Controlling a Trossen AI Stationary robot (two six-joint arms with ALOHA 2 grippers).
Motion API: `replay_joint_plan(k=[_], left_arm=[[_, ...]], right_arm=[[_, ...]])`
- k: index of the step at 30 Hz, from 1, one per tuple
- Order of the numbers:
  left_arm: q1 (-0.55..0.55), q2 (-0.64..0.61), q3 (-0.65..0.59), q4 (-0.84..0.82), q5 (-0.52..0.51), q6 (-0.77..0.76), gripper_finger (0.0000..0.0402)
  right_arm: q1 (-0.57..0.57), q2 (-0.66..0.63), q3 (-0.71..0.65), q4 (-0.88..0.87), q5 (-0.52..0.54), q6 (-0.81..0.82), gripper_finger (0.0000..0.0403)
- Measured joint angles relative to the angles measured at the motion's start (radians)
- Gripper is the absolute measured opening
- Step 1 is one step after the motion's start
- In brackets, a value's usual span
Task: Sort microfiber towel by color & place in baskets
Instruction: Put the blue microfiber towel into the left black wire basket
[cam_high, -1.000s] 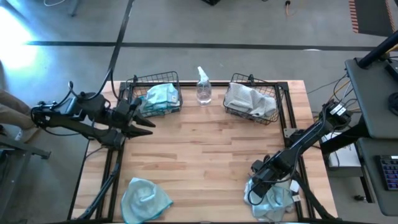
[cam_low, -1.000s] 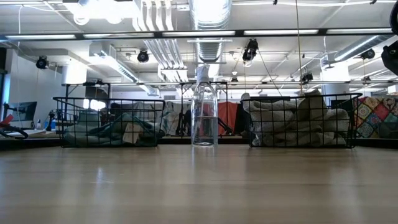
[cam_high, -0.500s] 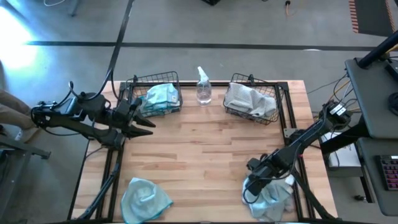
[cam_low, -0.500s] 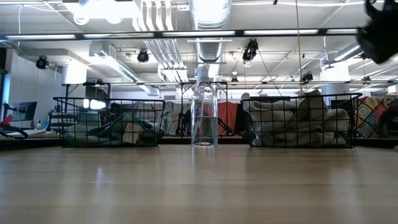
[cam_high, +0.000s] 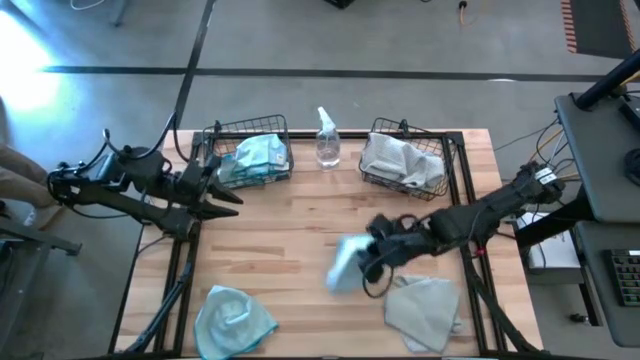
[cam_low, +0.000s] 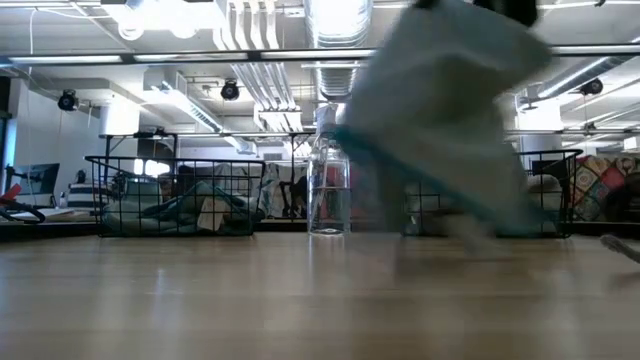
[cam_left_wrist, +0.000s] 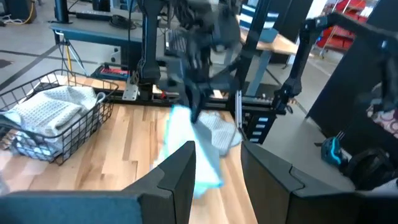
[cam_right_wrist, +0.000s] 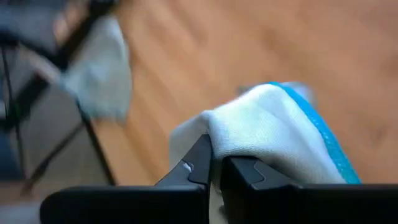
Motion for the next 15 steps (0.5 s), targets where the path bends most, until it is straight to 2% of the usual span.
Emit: replay_joint_plan(k=[3, 6, 12, 15], left_arm=[[0.000, -0.006, 0.027, -0.047, 0.000, 0.030, 0.0113], [0.000, -0.009, 0.059, -0.085, 0.000, 0.064, 0.0113], [0.000, -0.015, 0.131, -0.194, 0.001, 0.138, 0.0113], [0.000, -0.022, 0.151, -0.202, 0.001, 0.165, 0.0113]], right_arm=[[-0.050, 0.000, 0.085, 0.008, 0.119, -0.098, 0.0013], [-0.101, 0.000, 0.136, 0.072, 0.187, -0.188, 0.0013], [-0.204, 0.009, 0.176, 0.378, 0.202, -0.433, 0.0013], [-0.269, 0.031, 0.187, 0.508, 0.167, -0.522, 0.0013]])
